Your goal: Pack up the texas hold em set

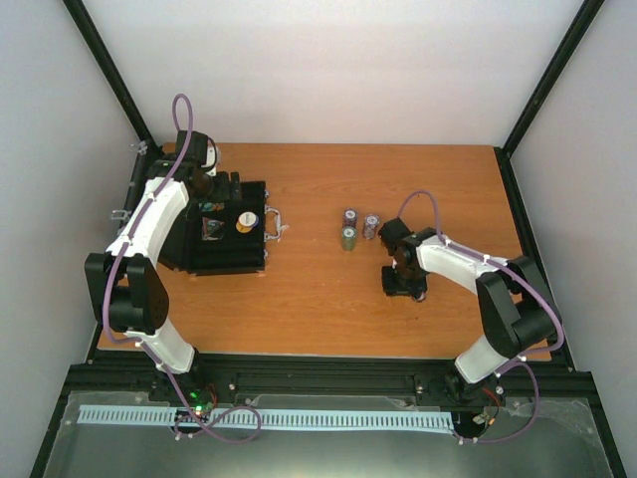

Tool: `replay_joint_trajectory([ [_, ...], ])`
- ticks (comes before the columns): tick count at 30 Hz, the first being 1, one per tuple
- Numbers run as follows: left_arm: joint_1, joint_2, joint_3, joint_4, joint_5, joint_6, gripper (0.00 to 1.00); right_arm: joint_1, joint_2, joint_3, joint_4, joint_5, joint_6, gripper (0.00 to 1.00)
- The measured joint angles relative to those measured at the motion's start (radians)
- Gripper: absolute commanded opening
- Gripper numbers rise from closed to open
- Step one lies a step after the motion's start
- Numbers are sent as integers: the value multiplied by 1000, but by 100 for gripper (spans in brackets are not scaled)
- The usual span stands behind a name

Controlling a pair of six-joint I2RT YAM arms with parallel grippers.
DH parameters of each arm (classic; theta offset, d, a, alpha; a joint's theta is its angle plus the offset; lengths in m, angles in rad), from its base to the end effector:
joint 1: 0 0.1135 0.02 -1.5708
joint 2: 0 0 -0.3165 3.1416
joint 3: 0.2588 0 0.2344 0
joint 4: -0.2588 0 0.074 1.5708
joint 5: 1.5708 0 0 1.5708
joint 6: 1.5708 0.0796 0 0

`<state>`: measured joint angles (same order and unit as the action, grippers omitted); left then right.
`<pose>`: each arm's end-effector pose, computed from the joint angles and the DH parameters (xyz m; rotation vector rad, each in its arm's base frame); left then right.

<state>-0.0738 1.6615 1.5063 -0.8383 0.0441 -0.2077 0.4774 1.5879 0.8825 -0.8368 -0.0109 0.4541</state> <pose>0.3643 -0.0305 0.3243 -0.1552 2.5666 -0.1633 0.2138 0.1116 0.1752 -0.0366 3.1205 0.0352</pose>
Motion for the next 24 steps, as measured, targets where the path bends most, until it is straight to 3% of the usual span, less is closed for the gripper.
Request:
replay_joint_trajectory([
  [8, 0, 0, 0, 0, 0, 0, 100, 1, -24, 116, 3, -31, -22, 3],
  [10, 0, 0, 0, 0, 0, 0, 100, 1, -25, 124, 2, -33, -24, 17],
  [15, 0, 0, 0, 0, 0, 0, 100, 1, -31, 124, -8, -27, -23, 82],
  [17, 0, 0, 0, 0, 0, 0, 100, 1, -39, 125, -17, -11, -17, 99],
  [24, 0, 0, 0, 0, 2, -1, 100, -82, -40, 138, -92, 45, -12, 100],
])
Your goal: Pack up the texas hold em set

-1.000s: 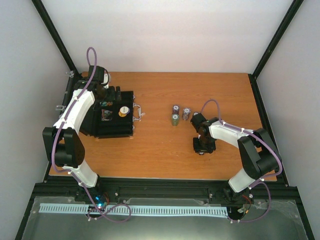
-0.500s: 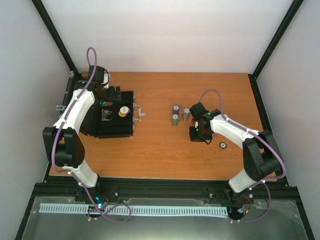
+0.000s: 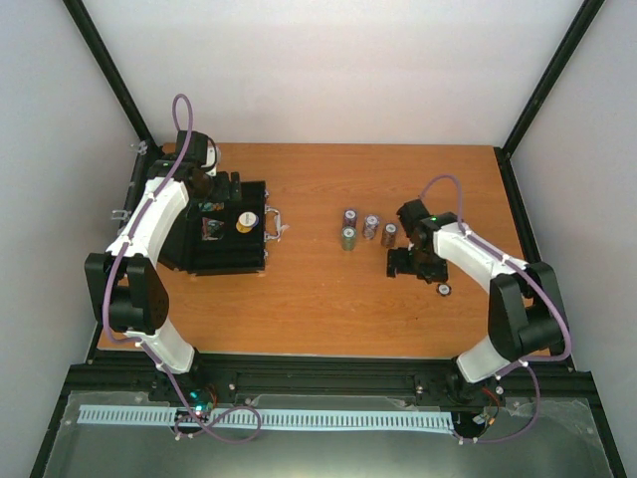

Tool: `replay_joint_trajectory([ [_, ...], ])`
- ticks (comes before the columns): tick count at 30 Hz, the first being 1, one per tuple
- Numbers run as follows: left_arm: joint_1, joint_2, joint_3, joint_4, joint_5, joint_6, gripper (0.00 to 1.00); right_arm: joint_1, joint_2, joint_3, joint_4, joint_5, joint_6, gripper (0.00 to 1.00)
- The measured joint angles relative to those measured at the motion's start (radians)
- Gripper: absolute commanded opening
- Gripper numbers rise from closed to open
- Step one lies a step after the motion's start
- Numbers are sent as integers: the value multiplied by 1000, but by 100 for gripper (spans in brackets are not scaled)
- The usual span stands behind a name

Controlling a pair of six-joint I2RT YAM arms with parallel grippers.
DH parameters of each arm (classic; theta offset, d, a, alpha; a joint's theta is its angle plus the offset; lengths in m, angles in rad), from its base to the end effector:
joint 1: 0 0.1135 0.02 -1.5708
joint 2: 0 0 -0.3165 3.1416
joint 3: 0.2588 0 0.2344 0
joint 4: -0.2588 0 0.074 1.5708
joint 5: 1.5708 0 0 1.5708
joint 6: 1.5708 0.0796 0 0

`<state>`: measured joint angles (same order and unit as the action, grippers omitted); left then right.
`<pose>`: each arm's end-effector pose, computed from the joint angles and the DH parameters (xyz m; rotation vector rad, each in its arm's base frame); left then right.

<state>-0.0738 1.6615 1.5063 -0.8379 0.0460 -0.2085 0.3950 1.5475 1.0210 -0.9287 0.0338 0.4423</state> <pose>0.3644 -0.0306 0.3243 -0.1555 2.5664 -0.1660 0.2377 0.0962 0.2154 0.0744 3.0212 0.0244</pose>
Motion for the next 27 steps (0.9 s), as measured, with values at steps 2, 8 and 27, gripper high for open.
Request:
replay_joint_trajectory([
  [2, 0, 0, 0, 0, 3, -1, 100, -66, 0, -4, -5, -9, -1, 100],
  [8, 0, 0, 0, 8, 14, -2, 100, -204, 23, -23, -3, 12, -17, 100],
  [27, 0, 0, 0, 12, 34, -8, 100, -389, 77, -139, 91, -52, -41, 77],
])
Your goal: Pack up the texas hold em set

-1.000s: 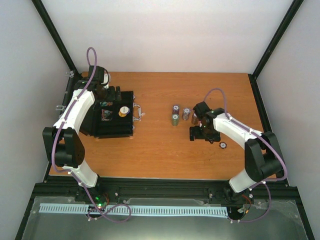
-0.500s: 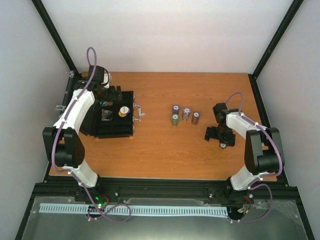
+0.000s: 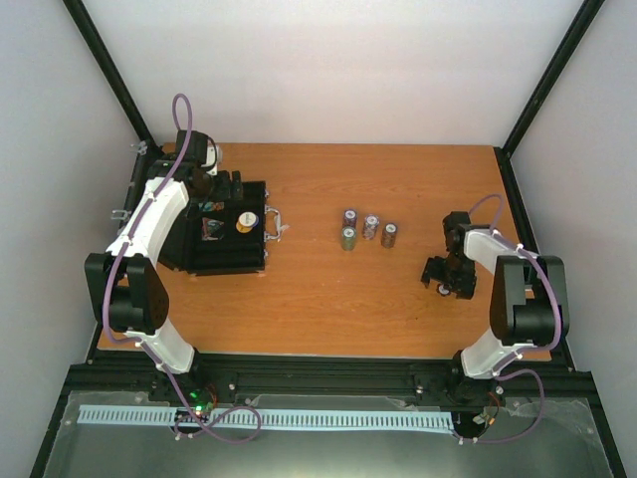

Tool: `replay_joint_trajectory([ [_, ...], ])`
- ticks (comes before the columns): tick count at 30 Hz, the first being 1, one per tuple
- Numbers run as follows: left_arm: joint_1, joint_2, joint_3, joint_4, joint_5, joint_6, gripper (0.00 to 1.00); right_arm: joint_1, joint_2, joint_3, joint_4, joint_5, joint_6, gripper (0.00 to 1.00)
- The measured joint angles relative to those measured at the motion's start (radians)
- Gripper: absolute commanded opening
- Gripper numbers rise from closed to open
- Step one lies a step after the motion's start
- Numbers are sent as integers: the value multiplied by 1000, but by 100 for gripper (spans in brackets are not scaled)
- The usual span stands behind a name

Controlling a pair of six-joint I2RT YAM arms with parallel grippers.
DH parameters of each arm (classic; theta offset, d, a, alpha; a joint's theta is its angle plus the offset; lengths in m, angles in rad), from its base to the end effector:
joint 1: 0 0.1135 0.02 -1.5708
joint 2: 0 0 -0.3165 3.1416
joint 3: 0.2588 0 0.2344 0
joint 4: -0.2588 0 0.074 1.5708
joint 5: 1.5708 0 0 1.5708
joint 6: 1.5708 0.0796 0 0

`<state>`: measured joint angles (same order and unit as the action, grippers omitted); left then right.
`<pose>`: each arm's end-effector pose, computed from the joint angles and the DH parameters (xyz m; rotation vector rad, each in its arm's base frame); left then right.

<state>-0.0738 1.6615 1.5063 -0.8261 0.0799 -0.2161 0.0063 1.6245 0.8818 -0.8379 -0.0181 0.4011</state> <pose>0.3656 -0.0334 0.3255 -0.1511 2.5571 -0.2136 0.2430 0.0030 0.1669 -0.6137 -3.0675 -0.0246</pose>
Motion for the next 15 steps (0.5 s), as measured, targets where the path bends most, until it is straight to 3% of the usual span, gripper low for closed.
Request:
replay_joint_trajectory([
  [5, 0, 1, 0, 0, 0, 0, 100, -25, -13, -14, 18, 6, -9, 50],
  [12, 0, 12, 0, 1, 0, 0, 100, -29, -23, -26, 27, 8, -16, 46],
  [15, 0, 18, 0, 2, 0, 0, 100, -30, -27, -32, 31, 10, -16, 40],
])
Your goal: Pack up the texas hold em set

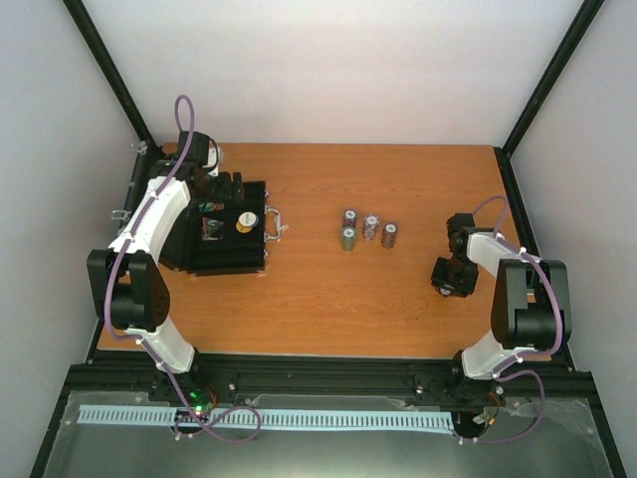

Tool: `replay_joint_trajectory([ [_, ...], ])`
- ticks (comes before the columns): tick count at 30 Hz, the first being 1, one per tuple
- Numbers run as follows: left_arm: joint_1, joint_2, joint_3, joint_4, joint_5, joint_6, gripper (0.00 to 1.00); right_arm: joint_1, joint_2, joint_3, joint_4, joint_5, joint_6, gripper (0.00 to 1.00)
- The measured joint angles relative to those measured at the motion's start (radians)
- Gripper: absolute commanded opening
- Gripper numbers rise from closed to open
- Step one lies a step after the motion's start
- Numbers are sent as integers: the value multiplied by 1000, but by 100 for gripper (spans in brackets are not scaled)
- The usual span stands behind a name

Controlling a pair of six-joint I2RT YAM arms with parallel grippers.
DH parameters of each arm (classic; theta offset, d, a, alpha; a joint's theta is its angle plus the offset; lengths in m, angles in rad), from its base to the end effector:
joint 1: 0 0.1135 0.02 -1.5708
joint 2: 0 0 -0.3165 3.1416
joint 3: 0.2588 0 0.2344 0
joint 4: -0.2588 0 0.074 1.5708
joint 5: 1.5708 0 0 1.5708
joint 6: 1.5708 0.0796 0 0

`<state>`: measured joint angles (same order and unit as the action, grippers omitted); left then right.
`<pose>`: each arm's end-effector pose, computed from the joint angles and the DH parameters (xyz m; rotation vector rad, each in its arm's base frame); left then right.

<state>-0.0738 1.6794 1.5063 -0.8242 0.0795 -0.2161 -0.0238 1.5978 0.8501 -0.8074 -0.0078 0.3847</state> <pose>0.3696 -0.0337 0.3194 -0.1531 2.5730 -0.2112 0.2378 -0.0050 0.1662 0.6343 3.0625 0.0164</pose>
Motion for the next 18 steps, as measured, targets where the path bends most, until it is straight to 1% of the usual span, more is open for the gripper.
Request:
replay_joint_trajectory([
  [3, 0, 5, 0, 1, 0, 0, 100, -1, -3, -3, 3, 0, 0, 31],
  [7, 0, 5, 0, 1, 0, 0, 100, -1, -3, -3, 3, -3, 0, 26],
  [12, 0, 5, 0, 1, 0, 0, 100, -3, -13, -7, 6, -15, -3, 25],
  [18, 0, 5, 0, 1, 0, 0, 100, 18, -37, -17, 9, -99, -2, 24],
])
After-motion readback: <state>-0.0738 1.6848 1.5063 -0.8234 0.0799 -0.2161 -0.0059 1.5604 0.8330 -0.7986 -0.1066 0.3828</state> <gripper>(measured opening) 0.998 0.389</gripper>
